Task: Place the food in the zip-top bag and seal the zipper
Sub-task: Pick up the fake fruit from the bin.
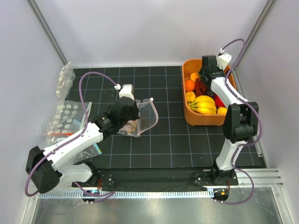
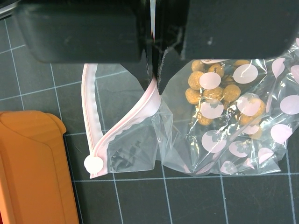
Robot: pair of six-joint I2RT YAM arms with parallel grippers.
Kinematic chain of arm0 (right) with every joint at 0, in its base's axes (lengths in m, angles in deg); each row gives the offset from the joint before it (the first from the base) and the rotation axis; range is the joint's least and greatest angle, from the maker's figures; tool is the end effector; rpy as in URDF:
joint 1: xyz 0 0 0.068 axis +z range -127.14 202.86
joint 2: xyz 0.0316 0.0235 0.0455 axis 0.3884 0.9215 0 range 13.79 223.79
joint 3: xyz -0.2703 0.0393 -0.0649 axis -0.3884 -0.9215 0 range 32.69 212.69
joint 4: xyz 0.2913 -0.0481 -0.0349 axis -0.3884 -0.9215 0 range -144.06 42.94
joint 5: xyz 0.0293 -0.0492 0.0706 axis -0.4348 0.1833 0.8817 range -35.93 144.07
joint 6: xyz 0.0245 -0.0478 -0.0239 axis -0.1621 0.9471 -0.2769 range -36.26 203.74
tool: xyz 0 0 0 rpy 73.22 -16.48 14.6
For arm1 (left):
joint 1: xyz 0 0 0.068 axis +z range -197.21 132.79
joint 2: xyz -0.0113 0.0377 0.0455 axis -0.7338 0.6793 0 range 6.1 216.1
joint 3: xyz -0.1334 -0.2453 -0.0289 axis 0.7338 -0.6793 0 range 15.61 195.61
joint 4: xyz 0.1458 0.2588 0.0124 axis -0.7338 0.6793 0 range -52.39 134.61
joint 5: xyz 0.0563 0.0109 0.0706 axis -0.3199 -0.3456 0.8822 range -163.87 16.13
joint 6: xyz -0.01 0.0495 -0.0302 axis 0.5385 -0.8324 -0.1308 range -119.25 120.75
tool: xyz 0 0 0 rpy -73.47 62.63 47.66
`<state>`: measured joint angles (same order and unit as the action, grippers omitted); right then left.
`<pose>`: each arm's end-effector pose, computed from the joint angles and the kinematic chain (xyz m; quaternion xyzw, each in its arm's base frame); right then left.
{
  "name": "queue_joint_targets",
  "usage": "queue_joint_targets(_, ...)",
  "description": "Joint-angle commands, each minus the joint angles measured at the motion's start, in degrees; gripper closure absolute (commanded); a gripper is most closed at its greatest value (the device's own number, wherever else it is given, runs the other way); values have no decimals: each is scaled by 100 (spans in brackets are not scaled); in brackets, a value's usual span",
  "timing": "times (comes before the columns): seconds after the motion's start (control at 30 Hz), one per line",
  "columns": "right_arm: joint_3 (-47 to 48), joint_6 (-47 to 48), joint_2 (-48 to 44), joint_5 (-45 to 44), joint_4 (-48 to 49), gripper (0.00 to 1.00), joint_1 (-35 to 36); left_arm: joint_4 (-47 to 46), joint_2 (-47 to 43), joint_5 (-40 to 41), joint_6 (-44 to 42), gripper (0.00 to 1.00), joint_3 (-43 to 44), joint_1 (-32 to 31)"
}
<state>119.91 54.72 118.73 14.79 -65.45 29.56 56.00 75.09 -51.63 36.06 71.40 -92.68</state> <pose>0.4643 0.0274 0.2845 0.3119 0.7942 -0.1544 0.4981 0.2277 -0.2084 0.3019 -0.0178 0.8615 -0.1820 0.4737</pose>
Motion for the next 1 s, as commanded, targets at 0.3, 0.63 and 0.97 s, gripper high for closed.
queue_joint_targets(0.3, 507, -139, 781, -677, 512, 0, -502, -336, -105, -97, -24, 100, -24, -14)
queue_joint_targets(0.63, 199, -8, 361, 8, 908, 52, -600, -336, -88, -97, -24, 100, -15, -14)
queue_joint_targets(0.97, -441, 159, -947, 334, 846, 60, -214, -336, -140, -97, -42, 100, -16, -5)
